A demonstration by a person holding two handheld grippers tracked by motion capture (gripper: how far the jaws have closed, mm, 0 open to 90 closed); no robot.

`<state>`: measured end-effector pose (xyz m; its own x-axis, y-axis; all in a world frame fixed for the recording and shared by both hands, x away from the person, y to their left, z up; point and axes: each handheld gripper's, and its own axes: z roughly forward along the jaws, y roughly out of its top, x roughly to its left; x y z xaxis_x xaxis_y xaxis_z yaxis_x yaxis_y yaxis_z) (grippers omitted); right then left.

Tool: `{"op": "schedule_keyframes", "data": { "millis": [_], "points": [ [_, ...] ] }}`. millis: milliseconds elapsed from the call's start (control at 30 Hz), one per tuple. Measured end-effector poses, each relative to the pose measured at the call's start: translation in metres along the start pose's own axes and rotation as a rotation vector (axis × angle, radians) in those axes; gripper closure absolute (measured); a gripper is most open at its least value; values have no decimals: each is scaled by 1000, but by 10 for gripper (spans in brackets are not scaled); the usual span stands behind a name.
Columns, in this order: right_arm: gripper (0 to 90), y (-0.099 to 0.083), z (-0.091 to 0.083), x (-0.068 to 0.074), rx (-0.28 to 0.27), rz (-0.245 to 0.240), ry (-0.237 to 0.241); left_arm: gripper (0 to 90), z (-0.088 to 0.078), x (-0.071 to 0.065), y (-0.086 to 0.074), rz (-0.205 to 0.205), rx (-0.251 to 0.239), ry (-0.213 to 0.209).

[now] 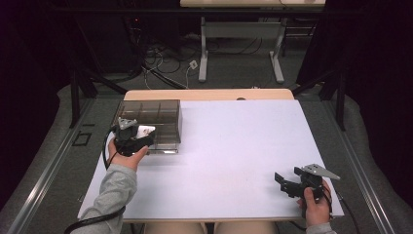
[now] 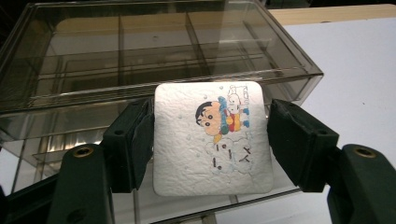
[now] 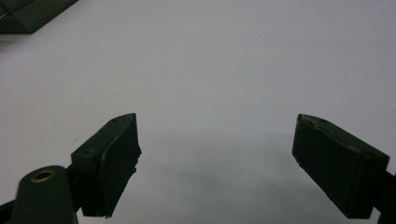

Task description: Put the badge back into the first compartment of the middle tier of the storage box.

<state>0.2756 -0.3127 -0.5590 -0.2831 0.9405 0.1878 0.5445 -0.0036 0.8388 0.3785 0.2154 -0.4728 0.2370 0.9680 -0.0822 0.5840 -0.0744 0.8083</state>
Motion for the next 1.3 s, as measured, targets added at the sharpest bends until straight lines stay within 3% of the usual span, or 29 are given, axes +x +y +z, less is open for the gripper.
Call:
{"op": "schedule_keyframes", "data": {
  "millis": [500, 900, 1300],
  "points": [
    [143, 0, 0, 0, 2, -2, 6, 335, -2, 24, -1, -23, 5, 46],
    [143, 0, 0, 0, 1, 5, 2, 335, -1, 39, -3, -42, 40, 66],
    [143, 0, 1, 0, 2, 5, 4, 335, 0, 52, -1, -33, 85, 88]
  ]
}}
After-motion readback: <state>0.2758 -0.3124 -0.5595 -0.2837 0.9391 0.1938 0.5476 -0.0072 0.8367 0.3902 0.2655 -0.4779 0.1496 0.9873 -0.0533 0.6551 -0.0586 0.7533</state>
